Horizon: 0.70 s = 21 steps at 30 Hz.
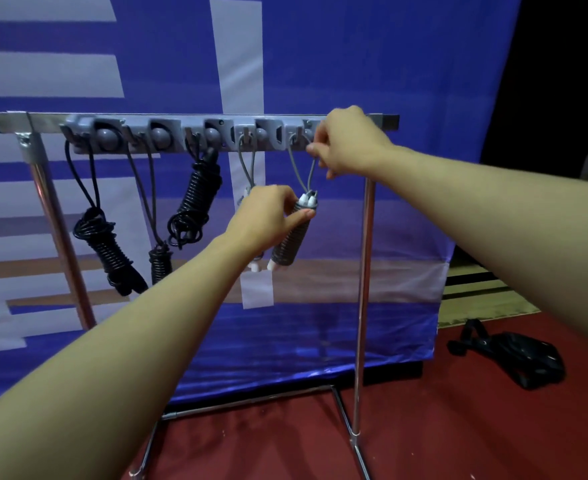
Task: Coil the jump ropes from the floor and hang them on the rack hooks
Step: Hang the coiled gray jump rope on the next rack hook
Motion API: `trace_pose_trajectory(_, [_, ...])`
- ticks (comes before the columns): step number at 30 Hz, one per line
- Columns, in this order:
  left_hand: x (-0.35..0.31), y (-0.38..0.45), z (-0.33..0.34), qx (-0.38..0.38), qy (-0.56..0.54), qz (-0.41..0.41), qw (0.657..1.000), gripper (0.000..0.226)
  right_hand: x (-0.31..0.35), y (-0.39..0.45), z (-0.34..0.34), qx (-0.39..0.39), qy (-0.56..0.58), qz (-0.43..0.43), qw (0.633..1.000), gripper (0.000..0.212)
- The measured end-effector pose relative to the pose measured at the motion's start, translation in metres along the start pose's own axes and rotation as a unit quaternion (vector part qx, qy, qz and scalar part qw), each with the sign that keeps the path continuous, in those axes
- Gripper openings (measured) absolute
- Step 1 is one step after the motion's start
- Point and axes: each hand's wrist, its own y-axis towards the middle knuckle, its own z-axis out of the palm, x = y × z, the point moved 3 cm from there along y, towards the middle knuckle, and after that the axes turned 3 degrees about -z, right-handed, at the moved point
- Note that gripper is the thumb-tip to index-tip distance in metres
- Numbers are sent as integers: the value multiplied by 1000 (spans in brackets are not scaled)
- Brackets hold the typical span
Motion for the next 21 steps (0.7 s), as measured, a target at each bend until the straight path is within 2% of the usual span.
trace_pose_trajectory(2, [6, -8, 7, -10, -1, -13, 1000, 39, 1, -4, 12, -13, -29, -7, 999, 32])
trace_pose_trajectory(7, [13, -21, 11, -35, -44, -31, 998, 36, 5, -24, 23, -34, 12, -10, 999, 24])
trace_pose_trajectory(10, [18, -39, 8, -55, -103, -64, 991, 43, 2, -54, 22, -28, 38, -11, 999, 27])
trace_pose_trajectory(14, [18, -96, 17, -43, -164, -43, 985, 26, -2, -127, 40, -12, 92, -23, 995, 35])
trace_pose_trajectory(17, [24, -178, 54, 23, -153, -7, 988, 18, -5, -208, 96, 52, 102, -33, 993, 38])
trace_pose_trajectory(21, [71, -324, 139, 196, -122, 2, 973, 20, -1, -349, 205, 240, 75, -34, 967, 41])
